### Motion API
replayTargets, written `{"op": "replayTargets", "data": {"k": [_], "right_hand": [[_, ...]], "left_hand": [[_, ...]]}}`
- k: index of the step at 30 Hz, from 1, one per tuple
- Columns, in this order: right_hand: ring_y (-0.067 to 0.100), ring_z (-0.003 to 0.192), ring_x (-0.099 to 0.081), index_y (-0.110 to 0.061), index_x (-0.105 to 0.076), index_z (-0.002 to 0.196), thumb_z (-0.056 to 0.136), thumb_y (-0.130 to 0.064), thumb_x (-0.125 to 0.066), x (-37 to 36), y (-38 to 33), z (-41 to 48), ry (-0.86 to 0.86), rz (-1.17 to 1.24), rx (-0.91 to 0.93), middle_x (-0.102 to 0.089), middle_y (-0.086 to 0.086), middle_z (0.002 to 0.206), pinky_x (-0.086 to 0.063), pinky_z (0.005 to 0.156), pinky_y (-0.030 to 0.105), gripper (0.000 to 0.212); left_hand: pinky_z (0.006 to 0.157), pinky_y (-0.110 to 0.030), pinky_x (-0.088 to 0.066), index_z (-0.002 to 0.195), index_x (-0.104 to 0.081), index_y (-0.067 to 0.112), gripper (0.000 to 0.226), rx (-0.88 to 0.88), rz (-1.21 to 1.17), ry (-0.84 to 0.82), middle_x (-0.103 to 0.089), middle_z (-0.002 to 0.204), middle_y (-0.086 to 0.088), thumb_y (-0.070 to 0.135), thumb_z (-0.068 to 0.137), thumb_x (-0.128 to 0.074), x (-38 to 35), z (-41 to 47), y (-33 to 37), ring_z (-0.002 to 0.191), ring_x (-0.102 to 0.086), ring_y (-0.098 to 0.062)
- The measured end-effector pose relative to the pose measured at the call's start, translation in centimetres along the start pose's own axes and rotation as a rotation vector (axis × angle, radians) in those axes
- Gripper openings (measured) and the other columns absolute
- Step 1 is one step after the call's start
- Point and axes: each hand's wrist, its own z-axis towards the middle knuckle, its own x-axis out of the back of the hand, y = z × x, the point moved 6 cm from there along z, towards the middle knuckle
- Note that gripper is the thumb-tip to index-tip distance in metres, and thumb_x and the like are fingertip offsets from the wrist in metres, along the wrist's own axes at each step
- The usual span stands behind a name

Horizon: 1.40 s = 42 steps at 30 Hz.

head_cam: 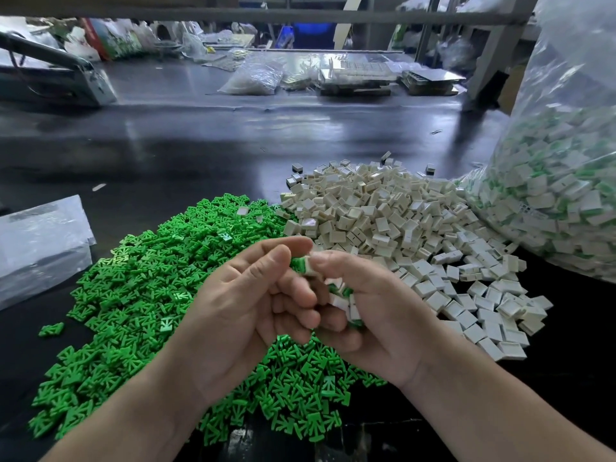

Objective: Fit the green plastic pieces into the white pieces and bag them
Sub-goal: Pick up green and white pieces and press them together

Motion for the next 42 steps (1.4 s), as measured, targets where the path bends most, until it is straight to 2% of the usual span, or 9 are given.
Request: {"op": "replayTargets", "data": {"k": [4, 7, 10, 14, 19, 24, 32, 38, 42], "right_hand": [[0.01, 0.051, -0.062, -0.013, -0.061, 0.079, 0.081, -0.016, -0.063, 0.0, -1.8, -0.3, -0.121, 0.337, 0.077, -0.064, 0.006, 0.079, -0.045, 0.033, 0.017, 0.005], [0.015, 0.054, -0.063, -0.011, -0.068, 0.088, 0.074, -0.014, -0.068, 1.0, -2.6, -0.4, -0.002, 0.402, 0.127, -0.067, 0.01, 0.088, -0.042, 0.031, 0.018, 0.014], [0.012, 0.052, -0.059, -0.011, -0.067, 0.081, 0.07, -0.016, -0.073, 1.8, -2.6, -0.4, 0.068, 0.392, 0.124, -0.064, 0.008, 0.084, -0.039, 0.03, 0.017, 0.014], [0.006, 0.046, -0.051, -0.013, -0.057, 0.08, 0.072, -0.014, -0.072, 2.4, -3.1, -0.4, 0.11, 0.406, 0.117, -0.055, 0.002, 0.072, -0.036, 0.029, 0.014, 0.017], [0.005, 0.044, -0.046, -0.016, -0.055, 0.085, 0.074, -0.014, -0.069, 4.0, -3.1, -0.4, 0.285, 0.339, 0.101, -0.051, -0.002, 0.068, -0.032, 0.029, 0.014, 0.018], [0.008, 0.045, -0.048, -0.014, -0.061, 0.074, 0.07, -0.015, -0.072, 3.6, -2.5, -0.2, 0.287, 0.242, 0.084, -0.054, 0.002, 0.068, -0.032, 0.029, 0.015, 0.012], [0.01, 0.047, -0.048, -0.014, -0.055, 0.079, 0.068, -0.018, -0.074, 3.7, -2.5, -0.2, 0.303, 0.078, 0.106, -0.054, 0.003, 0.068, -0.031, 0.032, 0.017, 0.022], [0.011, 0.046, -0.05, -0.014, -0.056, 0.079, 0.068, -0.02, -0.076, 3.7, -2.4, -0.2, 0.301, -0.015, 0.137, -0.055, 0.004, 0.068, -0.031, 0.032, 0.018, 0.024], [0.013, 0.044, -0.05, -0.013, -0.059, 0.08, 0.07, -0.022, -0.078, 3.6, -2.3, -0.3, 0.329, -0.157, 0.139, -0.055, 0.004, 0.068, -0.031, 0.032, 0.018, 0.023]], "left_hand": [[0.049, -0.027, -0.052, 0.104, -0.069, 0.016, 0.022, -0.129, 0.394, 0.167, -0.068, 0.072, -0.008, 0.031, 0.088, -0.064, 1.9, -0.1, 1.4, 0.06, -0.065, -0.022], [0.07, -0.022, -0.055, 0.119, -0.061, 0.04, 0.026, -0.297, 1.163, 0.298, -0.069, 0.102, 0.017, 0.037, 0.092, -0.059, 2.5, -0.4, 1.8, 0.088, -0.065, -0.001], [0.104, -0.027, -0.038, 0.143, -0.04, 0.046, 0.046, -0.437, 1.604, 0.092, -0.043, 0.144, 0.022, 0.043, 0.098, -0.048, 0.2, 0.0, 0.8, 0.127, -0.04, 0.002], [0.106, -0.045, -0.036, 0.148, -0.038, 0.039, 0.051, -0.455, 1.846, -0.241, -0.04, 0.152, 0.014, 0.048, 0.098, -0.035, -1.7, 0.1, -1.7, 0.139, -0.034, -0.015], [0.088, -0.042, -0.049, 0.119, -0.069, 0.029, 0.027, -0.569, 1.789, -0.194, -0.065, 0.124, 0.011, 0.03, 0.092, -0.064, -1.6, 0.0, -0.8, 0.108, -0.057, -0.017], [0.077, -0.036, -0.053, 0.093, -0.073, 0.018, 0.008, -0.6, 1.716, -0.105, -0.069, 0.1, 0.006, 0.022, 0.087, -0.071, -1.5, 0.3, -0.1, 0.09, -0.061, -0.018], [0.078, -0.037, -0.051, 0.115, -0.07, 0.023, 0.029, -0.547, 1.824, -0.077, -0.063, 0.1, 0.0, 0.031, 0.087, -0.068, -1.0, 0.3, -0.5, 0.092, -0.059, -0.022], [0.077, -0.041, -0.049, 0.098, -0.07, 0.025, 0.024, -0.542, 1.854, -0.06, -0.06, 0.094, 0.004, 0.044, 0.088, -0.06, -1.3, 0.2, -0.2, 0.087, -0.055, -0.018], [0.078, -0.031, -0.047, 0.096, -0.069, 0.029, 0.025, -0.525, 1.655, 0.118, -0.06, 0.093, 0.013, 0.05, 0.087, -0.059, -0.9, -0.1, 1.2, 0.088, -0.056, -0.008]]}}
